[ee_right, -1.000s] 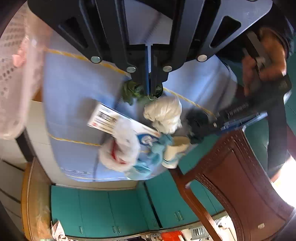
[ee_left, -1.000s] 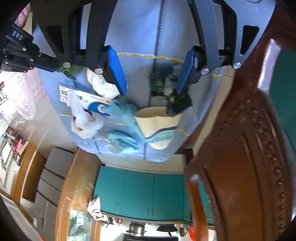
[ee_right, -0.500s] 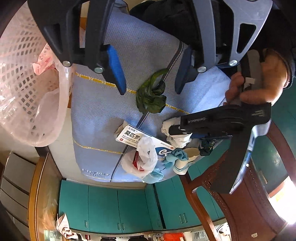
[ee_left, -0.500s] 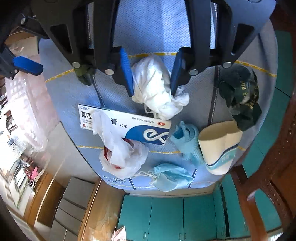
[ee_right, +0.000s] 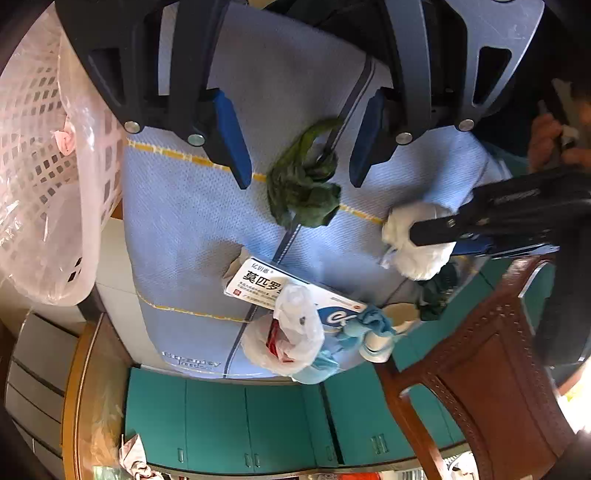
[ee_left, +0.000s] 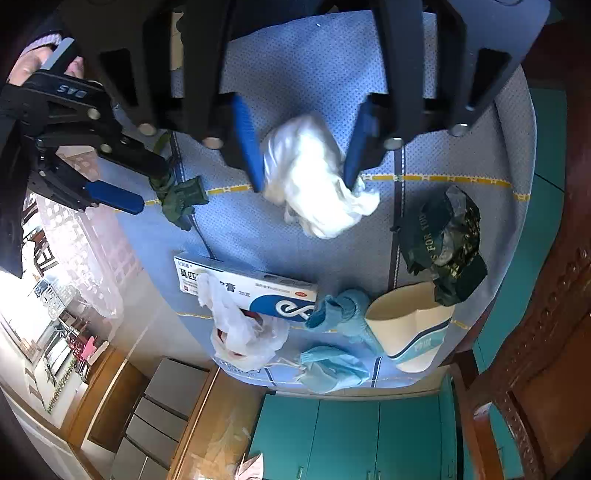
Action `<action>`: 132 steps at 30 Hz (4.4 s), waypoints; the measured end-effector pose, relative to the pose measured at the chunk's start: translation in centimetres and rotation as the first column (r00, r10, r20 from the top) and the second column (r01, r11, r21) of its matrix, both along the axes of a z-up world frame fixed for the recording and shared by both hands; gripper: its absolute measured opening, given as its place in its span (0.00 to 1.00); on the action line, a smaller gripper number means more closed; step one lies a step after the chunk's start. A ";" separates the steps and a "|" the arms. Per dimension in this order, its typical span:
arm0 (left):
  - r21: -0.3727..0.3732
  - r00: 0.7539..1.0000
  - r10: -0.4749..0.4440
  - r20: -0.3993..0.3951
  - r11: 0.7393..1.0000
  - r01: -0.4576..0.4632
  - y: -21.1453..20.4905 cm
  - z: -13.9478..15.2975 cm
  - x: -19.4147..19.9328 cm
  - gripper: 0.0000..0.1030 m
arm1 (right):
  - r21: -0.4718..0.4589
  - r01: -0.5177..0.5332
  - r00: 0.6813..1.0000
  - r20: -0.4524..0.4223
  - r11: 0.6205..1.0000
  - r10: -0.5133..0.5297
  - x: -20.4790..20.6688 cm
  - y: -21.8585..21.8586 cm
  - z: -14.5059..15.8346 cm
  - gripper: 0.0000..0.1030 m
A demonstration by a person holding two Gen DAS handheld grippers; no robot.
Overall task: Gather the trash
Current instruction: 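Grasp the green vegetable scraps with the right tool while the left tool grasps white tissue, then lift the green scraps with the right tool and the white tissue with the left tool, then move both tools over the wastebasket and open both to drop the items, then grasp the white-blue ointment box with the right tool while the left tool grasps the dark green snack bag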
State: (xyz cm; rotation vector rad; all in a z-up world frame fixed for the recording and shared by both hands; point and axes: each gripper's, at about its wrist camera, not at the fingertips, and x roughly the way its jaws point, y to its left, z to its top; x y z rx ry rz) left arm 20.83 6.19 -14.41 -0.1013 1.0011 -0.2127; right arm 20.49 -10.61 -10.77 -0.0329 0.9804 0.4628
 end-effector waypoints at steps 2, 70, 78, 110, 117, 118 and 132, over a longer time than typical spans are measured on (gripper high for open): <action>-0.006 1.000 0.012 0.006 1.000 -0.012 0.2 0.0 0.0 0.59 | -0.029 0.017 1.000 0.008 0.999 -0.017 0.3 0.4 -0.3 0.53; 0.033 0.942 -0.180 0.283 0.983 0.178 -11.0 8.0 -2.3 0.37 | 0.084 0.292 0.903 0.305 0.953 -0.304 -5.1 -13.4 10.7 0.18; 0.014 0.895 -0.357 0.267 0.930 0.367 -20.8 8.0 -0.7 0.37 | 0.084 0.441 0.842 0.307 0.894 -0.444 -7.5 -20.5 10.6 0.18; 0.194 0.930 -0.199 0.308 0.970 0.144 -20.5 6.2 0.4 0.70 | 0.093 0.520 0.814 0.246 0.849 -0.526 -7.9 -24.6 8.4 0.55; 0.280 0.951 0.122 0.285 0.938 -0.204 -8.1 5.4 2.6 0.69 | 0.118 0.439 0.854 0.253 0.891 -0.455 -7.1 -21.4 8.5 0.55; 0.283 0.950 0.154 0.273 0.931 -0.232 -6.6 5.3 3.0 0.69 | 0.121 0.426 0.860 0.253 0.896 -0.443 -7.0 -21.0 8.5 0.55; 0.264 0.945 0.304 0.122 0.908 -0.326 3.2 1.6 5.5 0.77 | 0.023 -0.038 0.987 0.159 0.999 0.034 1.9 -2.8 5.4 0.66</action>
